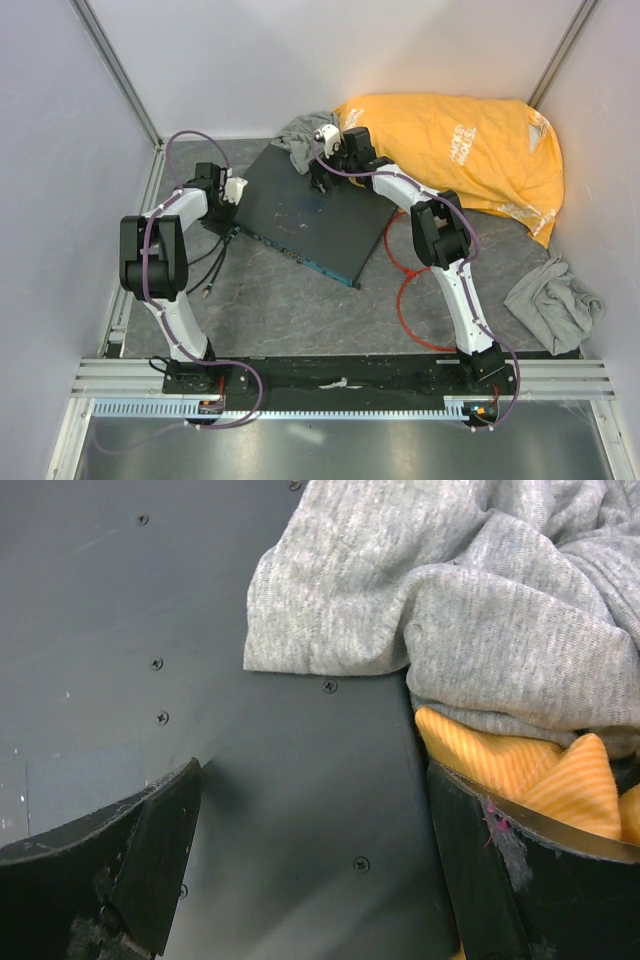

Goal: Insert the plug into the switch port
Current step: Insert the connector into the switch port.

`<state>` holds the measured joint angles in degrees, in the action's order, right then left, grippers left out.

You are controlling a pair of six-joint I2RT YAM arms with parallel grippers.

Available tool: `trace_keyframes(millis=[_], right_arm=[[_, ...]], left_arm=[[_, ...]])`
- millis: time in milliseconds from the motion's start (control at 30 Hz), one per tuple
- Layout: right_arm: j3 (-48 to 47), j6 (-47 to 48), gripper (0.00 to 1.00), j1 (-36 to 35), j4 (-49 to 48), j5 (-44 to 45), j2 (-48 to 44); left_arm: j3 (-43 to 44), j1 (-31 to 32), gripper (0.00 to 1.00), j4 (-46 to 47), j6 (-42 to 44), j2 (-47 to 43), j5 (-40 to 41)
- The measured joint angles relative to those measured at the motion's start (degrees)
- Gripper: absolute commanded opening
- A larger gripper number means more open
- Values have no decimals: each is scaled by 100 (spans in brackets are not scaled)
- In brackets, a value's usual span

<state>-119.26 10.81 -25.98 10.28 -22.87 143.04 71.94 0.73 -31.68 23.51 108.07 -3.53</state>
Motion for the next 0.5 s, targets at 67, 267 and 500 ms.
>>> trace_keyframes(millis=[67, 267, 500], right_arm=[[37, 87, 98, 0, 7, -17, -28], [157, 317, 98, 0, -7, -35, -116], [330, 511, 98, 0, -20, -20, -238]], left_arm=[[0, 0, 1, 7, -2, 0, -2], [-31, -87, 2, 153, -9, -26, -162], [-39, -260, 2, 229, -85, -31, -608]])
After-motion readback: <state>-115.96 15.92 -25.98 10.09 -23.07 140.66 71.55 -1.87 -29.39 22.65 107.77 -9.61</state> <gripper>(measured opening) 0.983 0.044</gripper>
